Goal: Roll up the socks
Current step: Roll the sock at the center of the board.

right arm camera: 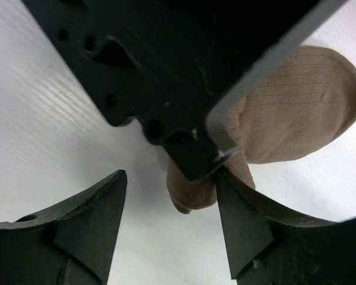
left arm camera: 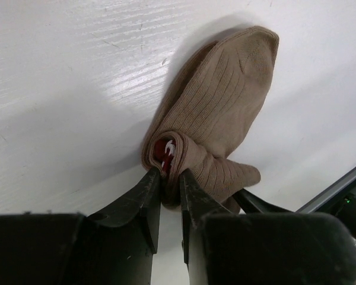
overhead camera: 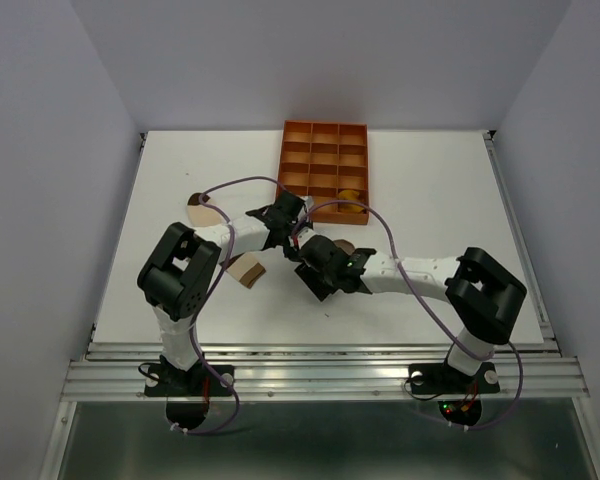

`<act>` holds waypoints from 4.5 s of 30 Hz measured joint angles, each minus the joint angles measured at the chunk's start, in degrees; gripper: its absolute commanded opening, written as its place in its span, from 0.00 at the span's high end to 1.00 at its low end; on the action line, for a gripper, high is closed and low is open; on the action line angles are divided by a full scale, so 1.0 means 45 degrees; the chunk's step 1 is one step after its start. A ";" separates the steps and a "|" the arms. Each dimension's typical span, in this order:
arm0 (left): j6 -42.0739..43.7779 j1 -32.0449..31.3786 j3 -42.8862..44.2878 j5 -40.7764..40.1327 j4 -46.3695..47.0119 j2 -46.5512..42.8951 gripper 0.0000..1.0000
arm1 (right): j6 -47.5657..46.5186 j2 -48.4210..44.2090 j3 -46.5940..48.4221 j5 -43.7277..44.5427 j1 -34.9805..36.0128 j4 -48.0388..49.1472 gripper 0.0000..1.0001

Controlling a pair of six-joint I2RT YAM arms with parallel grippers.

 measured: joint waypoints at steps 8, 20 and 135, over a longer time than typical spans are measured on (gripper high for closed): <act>0.0024 0.0141 0.0005 0.0291 0.0005 0.0068 1.00 | -0.0063 0.0476 0.0000 0.1404 0.0112 0.0151 0.73; 0.0097 0.0204 0.0000 0.0340 0.0000 0.0053 0.54 | 0.0515 0.0461 -0.0049 0.0947 0.0131 0.0204 0.99; -0.0549 0.0486 -0.0928 -0.0078 -0.0223 -0.0835 1.00 | 0.2827 -0.0884 0.0291 -0.8218 -0.4371 -0.0165 0.38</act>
